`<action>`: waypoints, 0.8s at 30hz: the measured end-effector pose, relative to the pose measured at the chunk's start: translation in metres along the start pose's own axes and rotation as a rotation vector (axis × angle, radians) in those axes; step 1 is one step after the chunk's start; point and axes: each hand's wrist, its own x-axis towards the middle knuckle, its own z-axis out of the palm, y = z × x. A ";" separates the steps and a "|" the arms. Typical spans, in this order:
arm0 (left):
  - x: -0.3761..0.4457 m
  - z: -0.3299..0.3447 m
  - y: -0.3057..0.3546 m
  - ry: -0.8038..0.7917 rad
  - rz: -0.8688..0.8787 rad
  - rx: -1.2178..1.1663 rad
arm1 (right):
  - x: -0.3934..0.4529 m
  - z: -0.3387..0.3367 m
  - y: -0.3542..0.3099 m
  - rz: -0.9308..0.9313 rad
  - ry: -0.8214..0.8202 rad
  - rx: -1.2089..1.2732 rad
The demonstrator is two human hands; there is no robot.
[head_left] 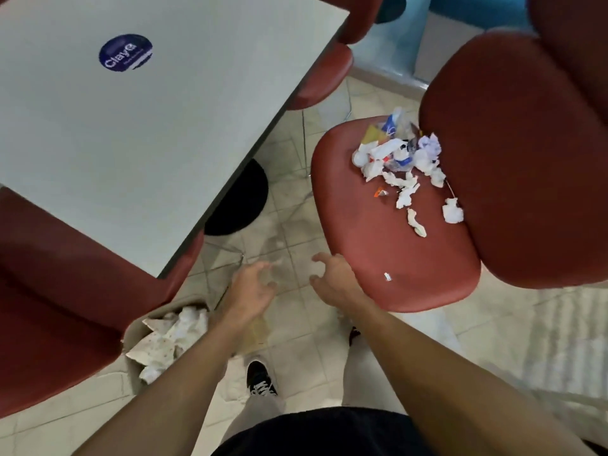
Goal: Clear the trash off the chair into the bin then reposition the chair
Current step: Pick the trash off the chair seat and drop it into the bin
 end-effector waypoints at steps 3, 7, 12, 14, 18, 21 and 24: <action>0.026 0.029 0.051 -0.002 0.036 0.066 | 0.024 -0.044 0.040 0.049 0.027 0.031; 0.064 0.077 0.111 -0.080 0.063 0.077 | 0.057 -0.100 0.100 0.111 0.079 0.069; 0.110 0.145 0.170 -0.173 0.136 0.107 | 0.098 -0.154 0.173 0.226 0.164 0.102; 0.126 0.172 0.191 -0.215 0.171 0.128 | 0.114 -0.172 0.199 0.268 0.187 0.126; 0.159 0.224 0.227 -0.280 0.223 0.208 | 0.147 -0.199 0.245 0.262 0.186 0.070; 0.181 0.254 0.247 -0.308 0.264 0.251 | 0.171 -0.212 0.271 0.259 0.212 0.055; 0.204 0.289 0.262 -0.325 0.289 0.291 | 0.200 -0.215 0.302 0.259 0.263 0.088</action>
